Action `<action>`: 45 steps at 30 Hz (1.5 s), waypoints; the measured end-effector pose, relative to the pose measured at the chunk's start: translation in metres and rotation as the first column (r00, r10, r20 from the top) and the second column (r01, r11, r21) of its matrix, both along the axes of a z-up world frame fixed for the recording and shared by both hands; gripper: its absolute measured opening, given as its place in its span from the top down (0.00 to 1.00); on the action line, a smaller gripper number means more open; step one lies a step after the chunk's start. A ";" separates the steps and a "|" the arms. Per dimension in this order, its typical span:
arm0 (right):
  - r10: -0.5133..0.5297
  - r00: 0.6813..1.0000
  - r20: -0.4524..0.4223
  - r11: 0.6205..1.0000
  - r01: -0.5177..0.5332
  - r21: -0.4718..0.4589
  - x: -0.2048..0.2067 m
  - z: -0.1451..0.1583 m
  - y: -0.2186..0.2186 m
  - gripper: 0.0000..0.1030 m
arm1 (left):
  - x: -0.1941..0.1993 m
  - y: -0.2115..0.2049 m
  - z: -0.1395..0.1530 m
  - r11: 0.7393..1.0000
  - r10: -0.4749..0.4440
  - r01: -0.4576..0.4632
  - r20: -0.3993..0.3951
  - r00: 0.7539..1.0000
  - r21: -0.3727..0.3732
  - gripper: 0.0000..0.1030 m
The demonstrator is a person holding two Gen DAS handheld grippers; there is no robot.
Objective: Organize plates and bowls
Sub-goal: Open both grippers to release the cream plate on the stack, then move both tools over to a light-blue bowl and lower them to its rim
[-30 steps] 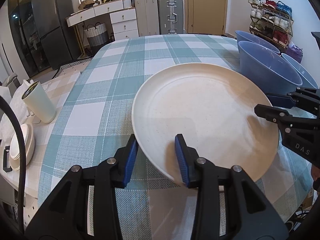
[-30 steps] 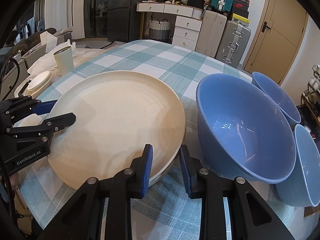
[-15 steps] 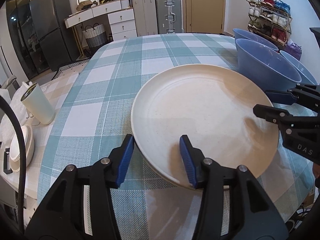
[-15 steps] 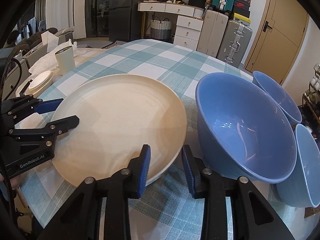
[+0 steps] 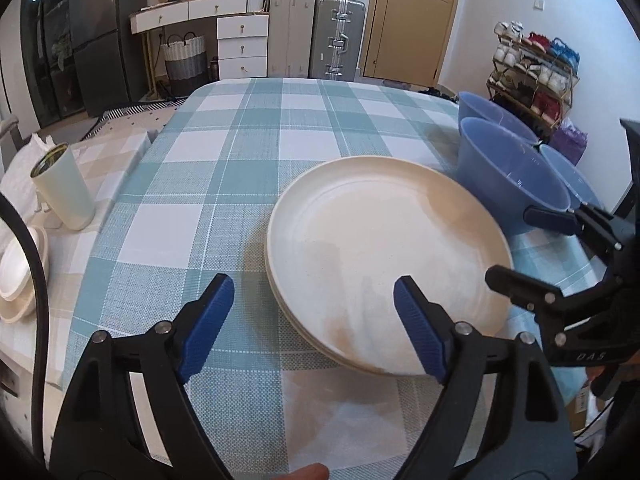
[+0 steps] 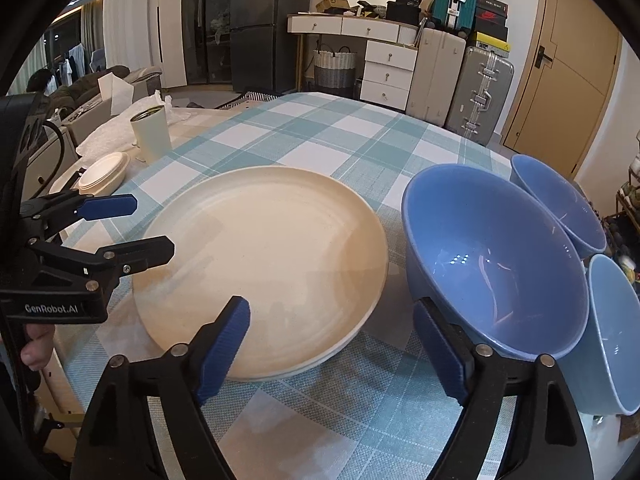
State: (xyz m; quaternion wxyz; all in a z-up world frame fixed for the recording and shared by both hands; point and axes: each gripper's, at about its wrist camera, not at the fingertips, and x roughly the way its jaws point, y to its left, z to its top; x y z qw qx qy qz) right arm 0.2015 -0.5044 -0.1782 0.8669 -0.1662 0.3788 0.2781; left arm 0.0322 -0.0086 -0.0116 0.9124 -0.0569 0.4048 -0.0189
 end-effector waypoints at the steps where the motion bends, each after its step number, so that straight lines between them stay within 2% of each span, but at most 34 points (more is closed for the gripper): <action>1: 0.002 1.000 0.004 1.000 -0.002 0.004 -0.002 0.002 -0.001 0.12 | 0.000 0.000 0.002 1.000 -0.003 0.003 -0.001 1.000 -0.011 0.14; 2: 0.006 1.000 0.005 1.000 -0.006 0.011 -0.004 0.004 -0.002 0.11 | -0.001 0.001 0.004 1.000 -0.005 0.005 0.001 1.000 -0.017 0.04; 4: 0.014 1.000 0.006 1.000 -0.014 0.026 -0.008 0.008 -0.005 0.08 | -0.004 0.000 0.009 1.000 -0.005 0.005 0.019 1.000 -0.025 0.02; 13: 0.008 0.999 0.038 0.995 -0.012 0.103 -0.021 0.038 -0.028 0.02 | -0.017 -0.016 0.035 0.999 -0.040 0.039 0.070 0.997 0.008 0.02; 23: -0.083 0.993 0.080 0.985 0.070 0.156 -0.012 0.071 -0.074 0.01 | -0.010 -0.045 0.067 0.994 -0.095 0.087 0.117 0.989 0.064 0.02; 37: -0.190 0.965 0.179 0.967 0.152 0.206 0.000 0.140 -0.148 0.01 | 0.025 -0.079 0.126 0.991 -0.130 0.124 0.197 0.972 0.043 0.02; 45: -0.243 0.950 0.197 0.957 0.201 0.210 0.015 0.170 -0.191 0.01 | 0.061 -0.114 0.134 0.983 -0.185 0.178 0.197 0.963 0.050 0.02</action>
